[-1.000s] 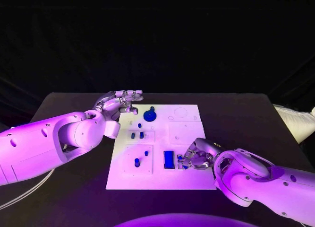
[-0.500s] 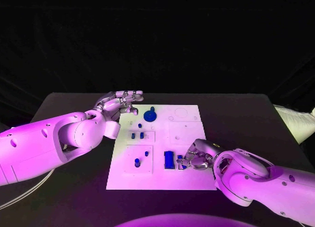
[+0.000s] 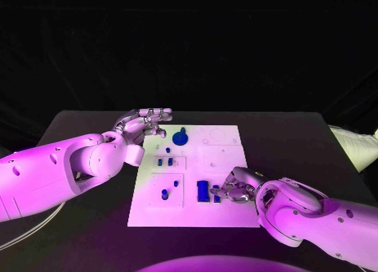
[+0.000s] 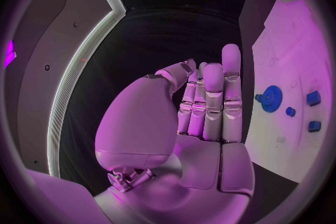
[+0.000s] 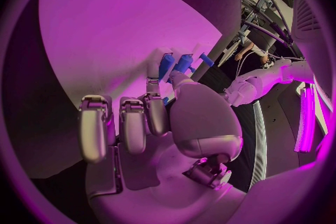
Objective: Assemble the parts on the task board
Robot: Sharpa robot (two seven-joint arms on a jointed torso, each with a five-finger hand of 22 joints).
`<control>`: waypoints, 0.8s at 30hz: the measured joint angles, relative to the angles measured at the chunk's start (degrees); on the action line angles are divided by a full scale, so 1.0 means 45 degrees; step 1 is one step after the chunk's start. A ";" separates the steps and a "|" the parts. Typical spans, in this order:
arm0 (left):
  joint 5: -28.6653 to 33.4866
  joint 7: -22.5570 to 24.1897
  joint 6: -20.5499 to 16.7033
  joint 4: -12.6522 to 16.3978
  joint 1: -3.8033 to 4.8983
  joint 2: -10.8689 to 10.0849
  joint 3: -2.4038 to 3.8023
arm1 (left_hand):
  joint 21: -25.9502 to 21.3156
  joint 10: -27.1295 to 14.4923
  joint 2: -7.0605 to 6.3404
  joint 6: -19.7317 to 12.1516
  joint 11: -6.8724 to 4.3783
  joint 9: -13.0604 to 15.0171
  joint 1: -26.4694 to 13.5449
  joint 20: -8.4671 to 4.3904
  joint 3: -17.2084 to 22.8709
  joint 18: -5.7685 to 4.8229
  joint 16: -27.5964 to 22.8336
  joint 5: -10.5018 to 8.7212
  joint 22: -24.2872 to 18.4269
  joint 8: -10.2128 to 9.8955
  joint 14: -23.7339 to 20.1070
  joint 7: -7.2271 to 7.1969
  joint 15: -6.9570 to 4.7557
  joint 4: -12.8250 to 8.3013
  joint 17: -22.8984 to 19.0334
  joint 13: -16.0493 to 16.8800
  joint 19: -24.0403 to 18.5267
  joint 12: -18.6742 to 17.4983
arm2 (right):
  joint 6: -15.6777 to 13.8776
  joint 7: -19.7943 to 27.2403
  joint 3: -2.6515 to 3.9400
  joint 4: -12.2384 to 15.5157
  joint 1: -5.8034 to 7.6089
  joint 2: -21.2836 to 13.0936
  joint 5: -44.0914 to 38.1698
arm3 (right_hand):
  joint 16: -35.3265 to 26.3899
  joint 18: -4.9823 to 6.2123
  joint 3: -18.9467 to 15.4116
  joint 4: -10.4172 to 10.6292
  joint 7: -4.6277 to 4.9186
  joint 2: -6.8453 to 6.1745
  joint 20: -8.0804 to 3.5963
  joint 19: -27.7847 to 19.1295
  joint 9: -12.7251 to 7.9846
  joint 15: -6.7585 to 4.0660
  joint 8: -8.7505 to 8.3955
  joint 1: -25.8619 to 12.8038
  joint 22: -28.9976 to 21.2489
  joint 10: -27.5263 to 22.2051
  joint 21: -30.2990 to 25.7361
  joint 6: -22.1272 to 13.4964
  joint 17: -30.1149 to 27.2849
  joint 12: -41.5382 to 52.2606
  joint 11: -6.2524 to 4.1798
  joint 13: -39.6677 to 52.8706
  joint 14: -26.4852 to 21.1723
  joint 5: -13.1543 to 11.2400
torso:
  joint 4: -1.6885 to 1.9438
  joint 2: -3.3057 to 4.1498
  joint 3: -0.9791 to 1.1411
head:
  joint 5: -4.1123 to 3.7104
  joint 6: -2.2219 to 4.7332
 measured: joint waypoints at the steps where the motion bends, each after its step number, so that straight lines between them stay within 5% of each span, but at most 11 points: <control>1: -0.0001 -0.0004 0.0003 0.0000 0.0000 -0.0002 0.0000 | 0.0000 0.0000 0.0000 0.0000 0.0000 0.0000 0.0000 0.0000 0.0000 -0.0001 0.0000 0.0000 0.0000 0.0000 0.0000 0.0000 0.0000 0.0000 0.0000 0.0000 0.0000 0.0000 | 0.0000 -0.0001 0.0000 0.0008 0.0000 -0.0001 -0.0014 | 0.0000 0.0000 -0.0253 0.0125 -0.0003 0.0016 0.0000 0.0000 0.0087 -0.0030 0.0052 -0.0091 0.0000 0.0020 0.0031 0.0003 0.0000 0.0001 -0.0020 0.0000 -0.0030 -0.0165 | -0.0004 0.0000 0.0002 | 0.0006 0.0000; 9: -0.0009 -0.0020 0.0022 -0.0001 0.0000 -0.0007 0.0000 | 0.0000 0.0000 0.0000 0.0000 0.0000 0.0000 0.0000 0.0000 0.0000 -0.0001 0.0000 0.0000 0.0001 0.0000 0.0000 0.0000 0.0001 0.0000 0.0001 0.0000 0.0000 0.0000 | -0.0045 -0.0002 -0.0001 0.0062 -0.0002 -0.0025 -0.0125 | 0.0050 0.0000 -0.1634 0.0303 -0.0013 0.0281 0.0000 0.0000 0.0501 -0.0044 0.0188 -0.1072 -0.0001 -0.0021 0.0039 0.0012 -0.0001 0.0047 -0.0061 -0.0001 -0.0044 -0.1720 | -0.0011 0.0000 0.0004 | 0.0015 0.0021; 20: -0.0015 -0.0032 0.0042 -0.0010 0.0000 -0.0007 0.0000 | 0.0000 0.0000 0.0000 0.0000 0.0000 0.0000 0.0000 0.0000 0.0000 -0.0001 0.0000 0.0000 0.0001 0.0000 0.0000 0.0000 0.0001 0.0000 0.0002 0.0000 0.0000 0.0000 | -0.0221 0.0049 -0.0001 0.0230 -0.0002 -0.0298 -0.0281 | 0.0050 0.0001 -0.1806 0.0241 -0.0047 0.0279 0.0001 0.0000 0.0595 -0.0043 0.0239 -0.1090 -0.0002 -0.0023 0.0038 -0.0051 -0.0003 0.0047 -0.0062 -0.0002 -0.0044 -0.1768 | -0.0013 0.0002 0.0020 | -0.0013 0.0056; 24: -0.0016 -0.0034 0.0047 -0.0030 0.0000 0.0000 0.0000 | 0.0000 0.0000 0.0000 0.0000 0.0000 0.0000 0.0000 0.0000 0.0000 -0.0001 0.0000 0.0000 0.0001 0.0000 0.0000 0.0000 0.0001 0.0000 0.0002 0.0000 0.0000 0.0000 | -0.0544 0.0233 0.0010 0.0393 -0.0001 -0.0642 -0.0196 | -0.0052 0.0003 -0.2062 0.0153 0.0079 0.0390 0.0001 0.0000 0.0665 -0.0043 0.0157 -0.0354 -0.0003 -0.0024 -0.0128 -0.0497 -0.0003 -0.0436 -0.0063 -0.0002 -0.0045 -0.1427 | -0.0018 0.0001 0.0022 | -0.0020 0.0065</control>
